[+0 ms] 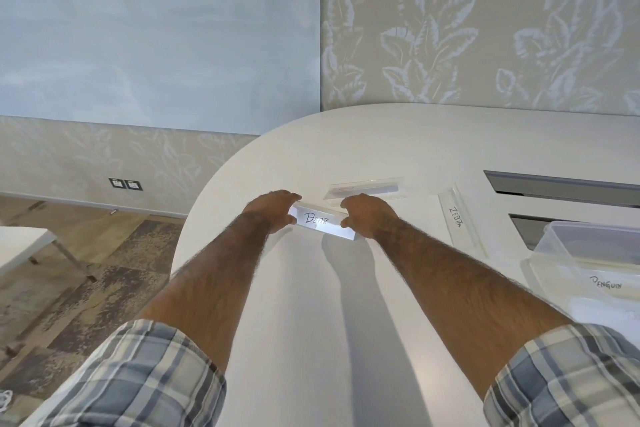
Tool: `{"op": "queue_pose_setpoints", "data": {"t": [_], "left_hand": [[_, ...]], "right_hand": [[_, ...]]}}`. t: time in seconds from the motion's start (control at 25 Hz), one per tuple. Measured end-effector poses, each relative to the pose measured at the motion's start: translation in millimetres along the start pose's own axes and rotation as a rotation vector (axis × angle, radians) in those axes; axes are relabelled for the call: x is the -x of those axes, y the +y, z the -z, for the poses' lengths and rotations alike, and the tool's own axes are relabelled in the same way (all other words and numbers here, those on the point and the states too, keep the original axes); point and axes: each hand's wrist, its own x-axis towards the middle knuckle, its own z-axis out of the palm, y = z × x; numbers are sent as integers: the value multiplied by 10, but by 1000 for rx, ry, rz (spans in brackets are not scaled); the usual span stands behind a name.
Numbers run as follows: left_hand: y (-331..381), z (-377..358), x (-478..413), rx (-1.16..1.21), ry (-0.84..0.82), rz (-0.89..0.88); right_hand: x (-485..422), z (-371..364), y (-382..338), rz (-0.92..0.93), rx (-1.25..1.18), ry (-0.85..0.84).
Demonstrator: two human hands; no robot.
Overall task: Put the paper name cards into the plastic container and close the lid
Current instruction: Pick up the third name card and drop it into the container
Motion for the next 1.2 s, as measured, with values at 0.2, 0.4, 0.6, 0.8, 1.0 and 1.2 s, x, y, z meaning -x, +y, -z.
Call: {"op": "queue_pose_setpoints", "data": {"t": [0.2,0.4,0.6,0.8,1.0,1.2], "left_hand": [[-11,8,-17,24,-12,4],[-11,-14,10,64,-45,42],[112,-26,121,22,-74,24],[311,12,271,-3,-65,19],[591,140,445,2,-43,2],[968,390,655,15,9,4]], "right_hand": [[-23,-75,-41,11,-12,-43],[45,-45,-38,7,-31,-45],[176,-56,18,22,-15,-34],[350,-26,87,31,8,-12],[598,136,253,24,12,20],[895,462,460,32,24,49]]}}
